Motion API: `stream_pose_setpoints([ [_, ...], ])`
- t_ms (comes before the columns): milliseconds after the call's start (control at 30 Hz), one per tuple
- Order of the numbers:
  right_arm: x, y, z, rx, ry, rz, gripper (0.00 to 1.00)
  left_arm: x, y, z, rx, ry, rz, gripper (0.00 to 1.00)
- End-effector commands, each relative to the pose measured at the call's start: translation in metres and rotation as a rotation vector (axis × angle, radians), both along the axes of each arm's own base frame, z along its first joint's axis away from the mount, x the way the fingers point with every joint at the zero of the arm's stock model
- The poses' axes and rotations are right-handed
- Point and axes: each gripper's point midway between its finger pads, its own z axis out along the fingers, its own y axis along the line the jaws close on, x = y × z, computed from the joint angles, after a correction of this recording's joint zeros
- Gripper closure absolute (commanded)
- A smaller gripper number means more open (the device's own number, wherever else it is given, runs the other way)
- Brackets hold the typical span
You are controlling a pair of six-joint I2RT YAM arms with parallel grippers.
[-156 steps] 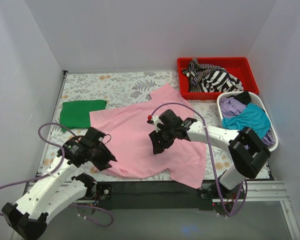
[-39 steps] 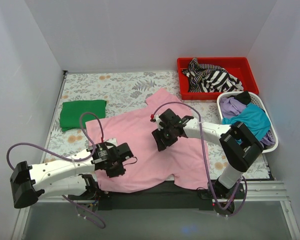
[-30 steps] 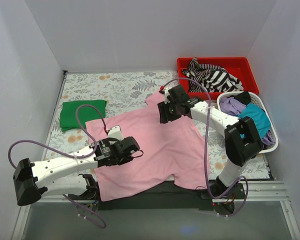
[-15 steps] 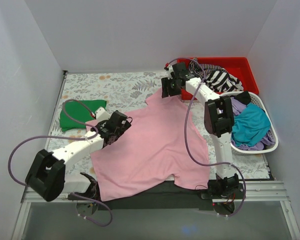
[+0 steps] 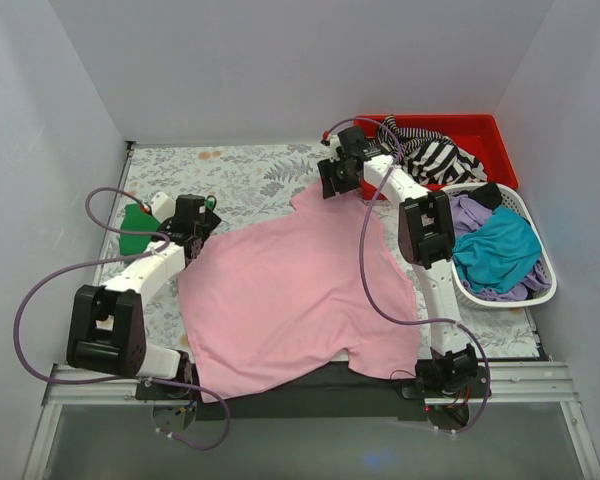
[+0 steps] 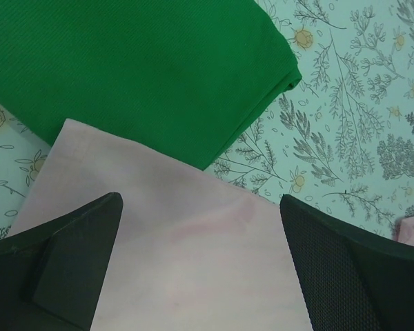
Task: Fold and stack the t-shirts
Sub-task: Flatten the tshirt out
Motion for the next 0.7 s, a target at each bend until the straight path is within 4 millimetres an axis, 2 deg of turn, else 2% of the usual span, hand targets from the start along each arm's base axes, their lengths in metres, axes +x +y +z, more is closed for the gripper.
stream_pose_setpoints([
  [0, 0.014, -0.008, 0.003, -0.039, -0.048, 0.018, 0.36, 0.013, 0.008, 0.006, 0.033, -0.01, -0.015, 0.02],
  [100, 0.019, -0.011, -0.002, -0.061, -0.06, 0.014, 0.36, 0.019, 0.021, 0.001, 0.041, -0.01, 0.006, 0.02],
  [133, 0.025, -0.012, 0.002, -0.069, -0.078, 0.004, 0.36, 0.02, 0.019, -0.003, 0.02, -0.007, -0.019, 0.02],
  [233, 0.033, -0.012, 0.011, -0.055, -0.105, -0.007, 0.34, 0.021, 0.04, -0.012, 0.016, 0.007, 0.019, 0.02],
  [333, 0.041, -0.011, 0.014, -0.046, -0.127, -0.019, 0.33, 0.024, 0.044, -0.017, -0.003, 0.005, 0.019, 0.02],
  [367, 0.043, -0.011, 0.011, -0.05, -0.13, -0.02, 0.32, 0.027, 0.049, -0.016, 0.018, 0.007, 0.026, 0.02],
  [433, 0.047, -0.015, 0.007, -0.063, -0.135, -0.032, 0.31, 0.029, 0.053, -0.028, 0.015, 0.051, 0.03, 0.02],
  [467, 0.049, -0.017, 0.001, -0.069, -0.13, -0.035, 0.31, 0.035, 0.048, -0.026, -0.004, 0.051, 0.008, 0.02],
  [500, 0.05, -0.018, -0.002, -0.072, -0.13, -0.041, 0.31, 0.035, 0.059, -0.034, -0.01, 0.075, 0.033, 0.02],
  [667, 0.062, -0.032, -0.014, -0.073, -0.138, -0.075, 0.3, 0.039, 0.054, -0.04, -0.036, 0.097, 0.008, 0.02],
])
